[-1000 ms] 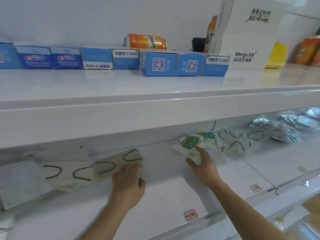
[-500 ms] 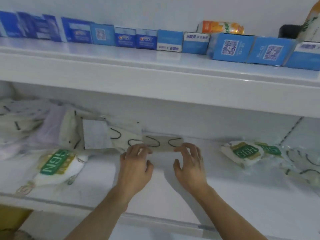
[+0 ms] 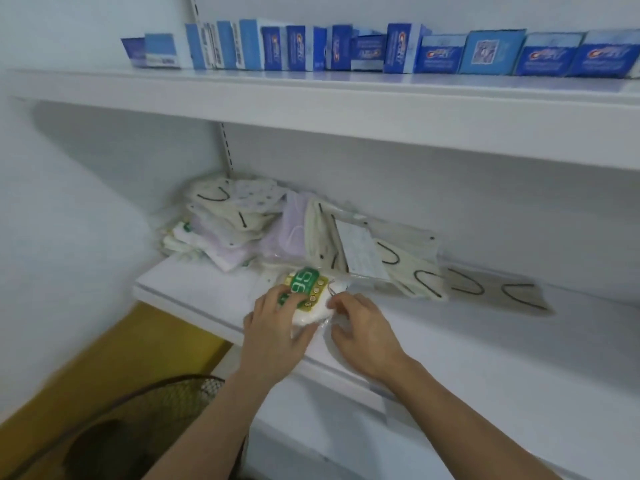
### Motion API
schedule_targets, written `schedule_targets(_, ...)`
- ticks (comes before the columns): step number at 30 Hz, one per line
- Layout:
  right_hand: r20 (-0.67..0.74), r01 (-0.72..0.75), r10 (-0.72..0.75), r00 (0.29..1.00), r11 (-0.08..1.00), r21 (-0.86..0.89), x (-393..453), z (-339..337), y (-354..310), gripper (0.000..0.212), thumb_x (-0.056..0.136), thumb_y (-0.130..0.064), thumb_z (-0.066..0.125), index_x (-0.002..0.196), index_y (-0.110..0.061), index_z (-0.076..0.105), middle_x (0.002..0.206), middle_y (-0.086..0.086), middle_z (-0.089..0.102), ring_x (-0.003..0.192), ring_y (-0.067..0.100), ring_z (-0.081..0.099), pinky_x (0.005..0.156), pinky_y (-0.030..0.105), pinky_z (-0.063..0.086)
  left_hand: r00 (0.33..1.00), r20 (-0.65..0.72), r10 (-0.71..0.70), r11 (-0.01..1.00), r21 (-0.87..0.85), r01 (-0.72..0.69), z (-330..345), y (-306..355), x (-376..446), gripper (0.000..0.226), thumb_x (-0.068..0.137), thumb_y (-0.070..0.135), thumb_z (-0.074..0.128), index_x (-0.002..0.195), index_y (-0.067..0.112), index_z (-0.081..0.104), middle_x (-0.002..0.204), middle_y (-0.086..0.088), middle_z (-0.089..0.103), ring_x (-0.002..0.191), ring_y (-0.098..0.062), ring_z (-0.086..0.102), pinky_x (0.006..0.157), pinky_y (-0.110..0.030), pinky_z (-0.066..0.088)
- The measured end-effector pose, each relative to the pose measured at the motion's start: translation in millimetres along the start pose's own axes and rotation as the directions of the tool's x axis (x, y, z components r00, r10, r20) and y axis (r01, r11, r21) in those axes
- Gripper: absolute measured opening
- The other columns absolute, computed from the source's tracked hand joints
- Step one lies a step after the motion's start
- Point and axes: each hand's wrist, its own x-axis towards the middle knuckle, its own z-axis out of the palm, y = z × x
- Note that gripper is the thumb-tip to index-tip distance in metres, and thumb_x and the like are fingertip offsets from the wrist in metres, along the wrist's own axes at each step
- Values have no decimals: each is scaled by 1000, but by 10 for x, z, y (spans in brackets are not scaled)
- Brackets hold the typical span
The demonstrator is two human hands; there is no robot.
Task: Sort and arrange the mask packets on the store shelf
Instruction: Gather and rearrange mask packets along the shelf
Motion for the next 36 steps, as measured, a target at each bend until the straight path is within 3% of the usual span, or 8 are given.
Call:
schedule_targets(5, -146, -187, 266, 953, 894, 406, 93, -12, -129, 30, 94, -32, 68, 121, -32, 53, 114, -8, 63, 90, 4, 64, 77, 15, 50, 988, -150, 44, 938, -335, -93, -178, -59, 15, 35, 88, 45, 61, 116, 25, 68, 120, 12, 58, 110, -10, 56, 91, -42, 51)
schedule_targets(7, -62, -262, 376, 924, 744, 614, 126, -66, -230, 31, 96, -40, 66, 123, -37, 52, 114, -2, 66, 87, 11, 70, 82, 29, 59, 980, -196, 34, 892, -437, -118, -315, -13, 23, 29, 86, 39, 59, 106, 21, 69, 111, 12, 61, 106, -10, 59, 87, -39, 53)
schedule_targets(9, 120, -343, 435, 892, 481, 807, 150, -117, -341, 31, 97, -37, 66, 125, -32, 55, 106, 13, 71, 82, 27, 72, 74, 45, 62, 973, -231, 28, 852, -503, -144, -432, 41, 60, 24, 85, 34, 57, 96, 17, 68, 100, 10, 63, 97, -12, 62, 79, -37, 54)
schedule_targets(12, 269, -406, 416, 869, 287, 868, 121, -267, -437, 22, 96, -16, 66, 117, -8, 63, 85, 18, 70, 65, 29, 66, 56, 34, 55, 963, -264, 58, 809, -553, -200, -558, 154, 168, 22, 83, 31, 59, 88, 12, 68, 93, 6, 64, 89, -13, 64, 75, -30, 52)
schedule_targets(18, 103, -248, 480, 871, 248, 937, -241, -662, -73, 3, 92, -9, 67, 95, -9, 67, 89, 15, 68, 73, 23, 66, 60, 30, 55, 938, -236, 255, 729, -590, -346, -374, 663, 354, 24, 83, 30, 62, 87, 8, 69, 94, 3, 63, 92, -11, 62, 79, -22, 48)
schedule_targets(22, -66, -142, 533, 844, 341, 929, -735, -1107, 314, 18, 80, -16, 73, 96, -10, 67, 96, 14, 70, 86, 25, 68, 74, 36, 56, 908, -192, 372, 660, -633, -405, -15, 1216, 394, 24, 85, 31, 62, 94, 12, 74, 102, 4, 62, 102, -13, 62, 90, -23, 48)
schedule_targets(28, -237, -62, 670, 704, 390, 919, -1462, -1800, 762, 21, 84, -3, 68, 105, 1, 68, 95, 17, 71, 86, 28, 68, 72, 33, 58, 842, -141, 521, 524, -726, -446, 503, 2174, 305, 24, 89, 28, 62, 103, 13, 75, 116, 4, 61, 117, -9, 57, 101, -17, 41)
schedule_targets(36, -345, -68, 845, 409, 405, 912, -1980, -2442, 1489, 19, 89, 0, 69, 107, -1, 67, 103, 21, 71, 91, 30, 67, 84, 39, 57, 818, 88, 569, 639, -673, -373, 1134, 2721, 279, 39, 97, 47, 44, 130, 32, 55, 131, 29, 42, 126, 5, 40, 110, -21, 33)
